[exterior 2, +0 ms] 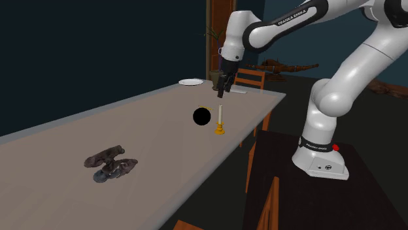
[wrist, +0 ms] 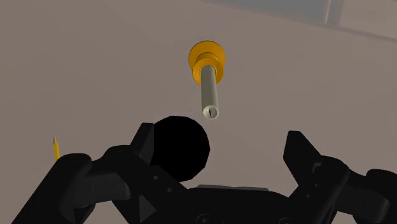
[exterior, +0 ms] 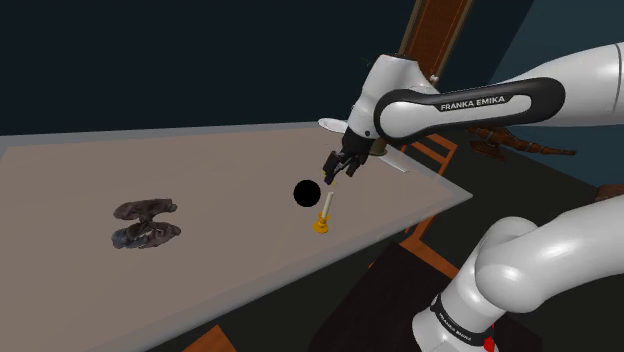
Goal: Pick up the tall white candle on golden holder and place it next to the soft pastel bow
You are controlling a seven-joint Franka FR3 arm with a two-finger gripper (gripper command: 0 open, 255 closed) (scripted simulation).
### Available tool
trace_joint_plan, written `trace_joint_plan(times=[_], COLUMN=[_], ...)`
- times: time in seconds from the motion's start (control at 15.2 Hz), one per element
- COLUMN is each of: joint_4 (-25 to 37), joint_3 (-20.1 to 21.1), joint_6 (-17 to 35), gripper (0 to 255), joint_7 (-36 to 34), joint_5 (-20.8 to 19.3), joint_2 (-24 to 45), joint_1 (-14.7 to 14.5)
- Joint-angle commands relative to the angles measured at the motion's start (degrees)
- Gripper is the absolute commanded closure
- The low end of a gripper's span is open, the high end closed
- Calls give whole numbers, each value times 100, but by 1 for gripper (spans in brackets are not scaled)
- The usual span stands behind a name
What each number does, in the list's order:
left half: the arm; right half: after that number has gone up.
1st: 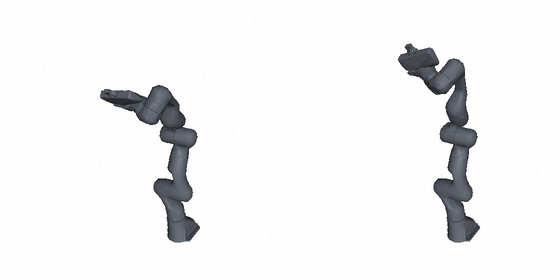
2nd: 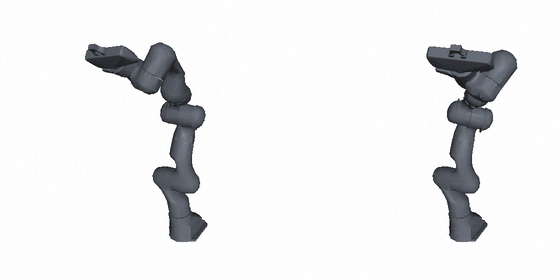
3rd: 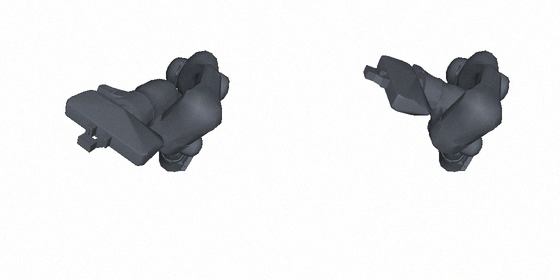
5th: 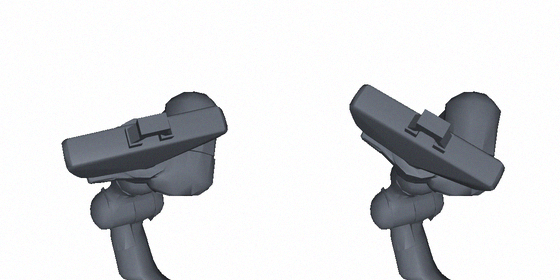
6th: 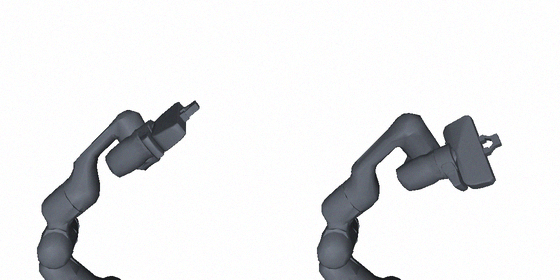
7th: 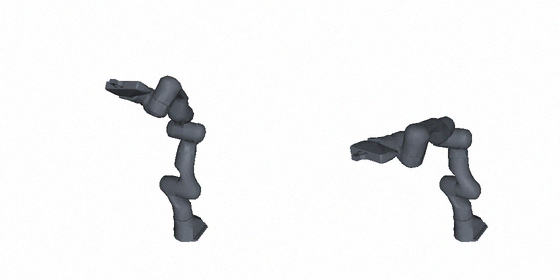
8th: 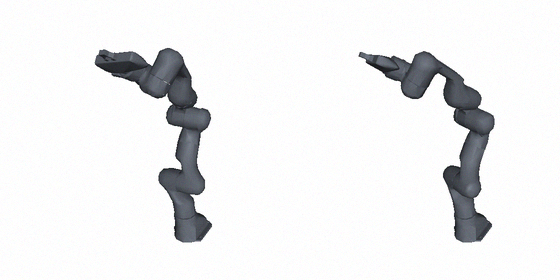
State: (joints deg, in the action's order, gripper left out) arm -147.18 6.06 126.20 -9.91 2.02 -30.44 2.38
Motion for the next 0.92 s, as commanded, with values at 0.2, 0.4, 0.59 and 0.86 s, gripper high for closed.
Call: trace_joint_plan(times=[0.2,0.4,0.59,0.86], joint_4=[-198,-299,-377,-376], joint_3=[77,90,102,102], joint_6=[624,900,1139,1139], gripper=[0,0,0,0], joint_7=[-118,-131,-144,-145], joint_5=[-108,-124,-142,-142], joint_2=[463,637,798,800], joint_1=[84,98,111,112])
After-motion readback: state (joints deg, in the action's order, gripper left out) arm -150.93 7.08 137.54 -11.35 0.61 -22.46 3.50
